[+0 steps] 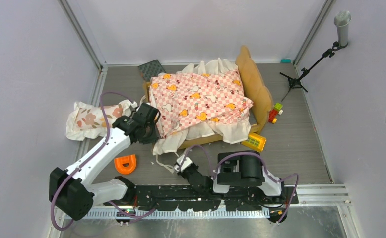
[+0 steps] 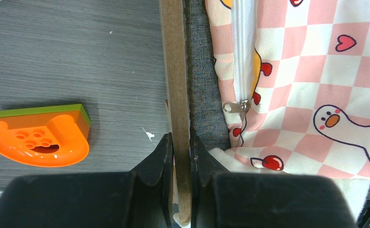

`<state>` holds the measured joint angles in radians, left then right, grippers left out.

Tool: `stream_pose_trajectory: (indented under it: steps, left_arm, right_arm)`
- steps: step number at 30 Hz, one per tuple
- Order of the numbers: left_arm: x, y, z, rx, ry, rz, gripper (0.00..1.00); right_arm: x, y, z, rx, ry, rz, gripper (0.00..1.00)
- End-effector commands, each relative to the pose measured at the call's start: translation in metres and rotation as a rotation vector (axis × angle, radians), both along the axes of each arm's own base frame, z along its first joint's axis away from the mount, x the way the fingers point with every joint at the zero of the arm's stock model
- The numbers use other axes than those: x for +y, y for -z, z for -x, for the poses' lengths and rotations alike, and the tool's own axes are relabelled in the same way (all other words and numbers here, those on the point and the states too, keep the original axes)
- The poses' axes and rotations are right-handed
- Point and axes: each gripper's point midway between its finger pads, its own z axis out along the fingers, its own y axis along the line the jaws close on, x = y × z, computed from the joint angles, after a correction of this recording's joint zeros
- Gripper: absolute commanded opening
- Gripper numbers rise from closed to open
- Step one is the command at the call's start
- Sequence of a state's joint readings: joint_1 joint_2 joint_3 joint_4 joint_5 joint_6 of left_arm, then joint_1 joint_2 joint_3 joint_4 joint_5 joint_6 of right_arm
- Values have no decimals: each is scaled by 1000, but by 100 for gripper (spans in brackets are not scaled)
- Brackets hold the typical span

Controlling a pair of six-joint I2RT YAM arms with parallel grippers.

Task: Set up the pet bed
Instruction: Cross the ropes on the bed frame.

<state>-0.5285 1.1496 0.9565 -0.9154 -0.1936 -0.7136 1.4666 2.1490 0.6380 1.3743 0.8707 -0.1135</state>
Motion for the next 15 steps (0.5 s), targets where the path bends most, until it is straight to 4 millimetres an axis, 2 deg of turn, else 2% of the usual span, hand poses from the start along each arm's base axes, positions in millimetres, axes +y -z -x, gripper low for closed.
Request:
stream_pose_trajectory:
  steps: [1,7,15]
  left_arm:
    - [-33,-27,-12,-113,76,177,0]
    - [-32,-20,-11,-115,77,173,0]
    - [-35,-7,-16,-105,78,167,0]
  right_arm:
    - [2,-29,25,61,-75,-167,1]
    - [7,-26,52,190,-186,-240,1]
    - [30,-29,75,312,-281,-161,1]
